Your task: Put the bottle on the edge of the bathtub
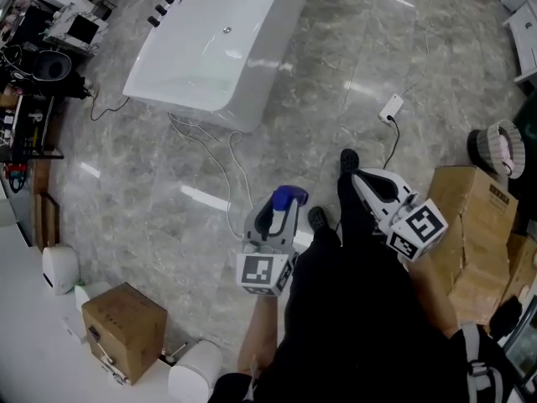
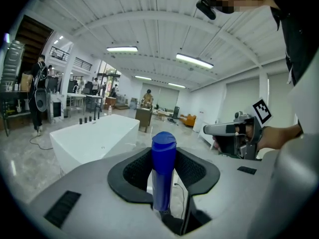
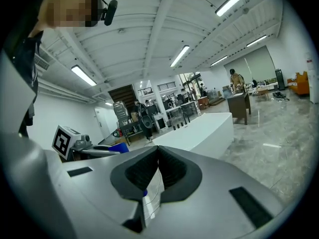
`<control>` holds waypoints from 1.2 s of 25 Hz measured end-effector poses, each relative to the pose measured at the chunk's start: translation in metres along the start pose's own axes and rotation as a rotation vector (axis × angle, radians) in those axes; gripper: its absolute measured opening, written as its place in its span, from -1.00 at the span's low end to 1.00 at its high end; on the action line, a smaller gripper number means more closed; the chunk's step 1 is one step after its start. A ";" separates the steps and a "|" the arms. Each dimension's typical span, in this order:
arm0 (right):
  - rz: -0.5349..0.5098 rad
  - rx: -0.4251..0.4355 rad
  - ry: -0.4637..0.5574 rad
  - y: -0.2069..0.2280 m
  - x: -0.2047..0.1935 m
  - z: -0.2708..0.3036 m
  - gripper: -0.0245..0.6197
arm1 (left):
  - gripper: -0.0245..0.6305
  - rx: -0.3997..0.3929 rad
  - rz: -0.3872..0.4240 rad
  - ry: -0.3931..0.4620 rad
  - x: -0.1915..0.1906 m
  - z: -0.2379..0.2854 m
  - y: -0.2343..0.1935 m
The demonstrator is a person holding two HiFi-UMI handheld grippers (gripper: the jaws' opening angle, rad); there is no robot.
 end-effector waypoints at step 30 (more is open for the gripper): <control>0.036 0.181 -0.061 0.288 0.083 0.087 -0.89 | -0.47 0.139 -0.017 -0.006 0.116 0.266 0.028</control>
Point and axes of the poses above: the fingertips, and each gripper's own axes: z forward along the fingers, y to its right, x out of its top, the point moved 10 cm from there along -z, backward along the fingers, and after that the axes turned 4 degrees about x, right-handed, at the moved point
